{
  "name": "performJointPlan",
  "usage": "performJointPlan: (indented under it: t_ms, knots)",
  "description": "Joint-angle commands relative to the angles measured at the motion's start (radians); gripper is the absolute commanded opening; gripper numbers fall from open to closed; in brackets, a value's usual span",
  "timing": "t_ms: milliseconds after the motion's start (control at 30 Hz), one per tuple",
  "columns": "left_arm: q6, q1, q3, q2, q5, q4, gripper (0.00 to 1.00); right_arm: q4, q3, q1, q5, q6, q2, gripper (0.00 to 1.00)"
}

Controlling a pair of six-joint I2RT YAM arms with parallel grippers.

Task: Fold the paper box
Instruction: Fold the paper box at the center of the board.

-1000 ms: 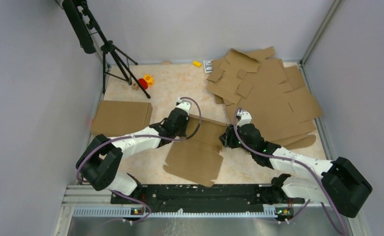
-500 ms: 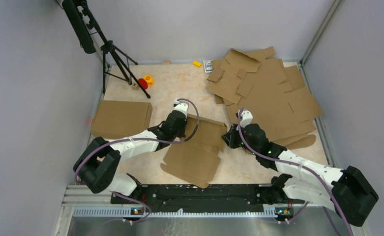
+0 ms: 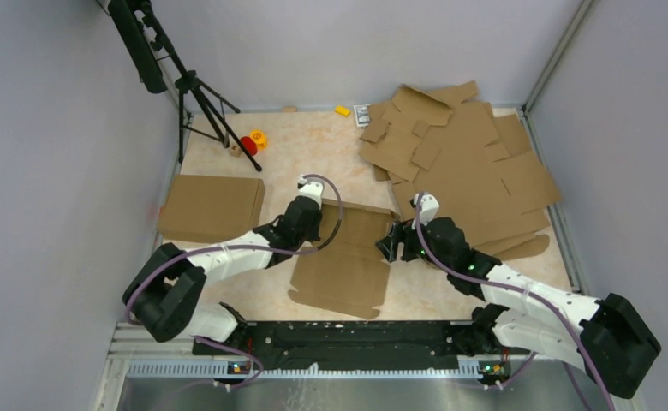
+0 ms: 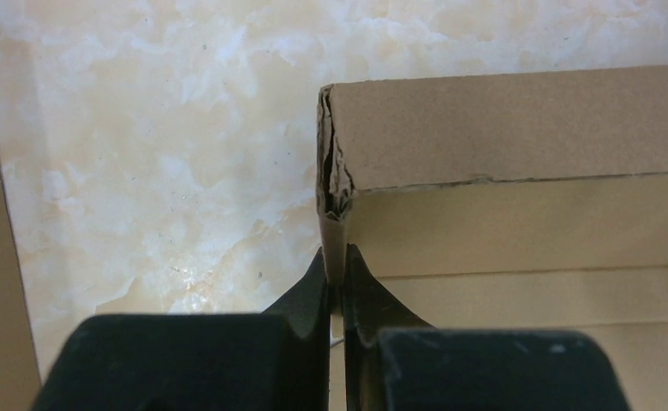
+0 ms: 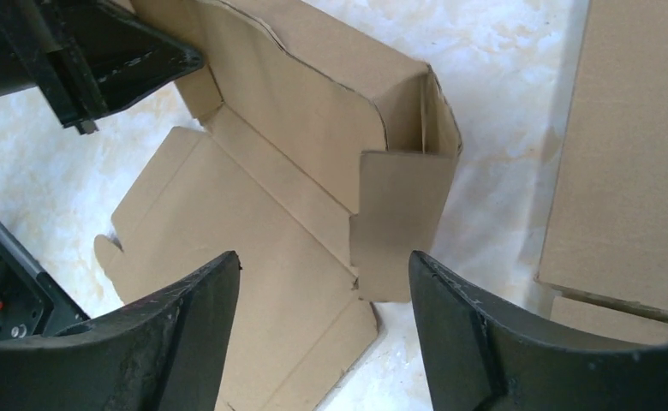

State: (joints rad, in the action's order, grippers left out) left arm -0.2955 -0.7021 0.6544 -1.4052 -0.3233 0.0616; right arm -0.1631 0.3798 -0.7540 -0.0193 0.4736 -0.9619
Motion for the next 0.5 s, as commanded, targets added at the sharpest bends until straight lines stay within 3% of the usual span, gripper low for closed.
performJointPlan:
  t_ms: [0, 267, 467]
  knots:
    - [-0.03, 0.003, -0.042, 0.055, -0.021, 0.034, 0.0, 0.001, 0.014, 0.005, -0.047, 0.028, 0.026, 0.75]
    - [-0.03, 0.0, -0.128, 0.135, -0.022, 0.128, 0.0, -0.081, -0.041, 0.006, -0.082, -0.016, 0.017, 0.79]
    - [0.015, -0.036, -0.24, 0.221, -0.046, 0.272, 0.0, -0.217, -0.071, 0.005, -0.046, -0.119, 0.018, 0.9]
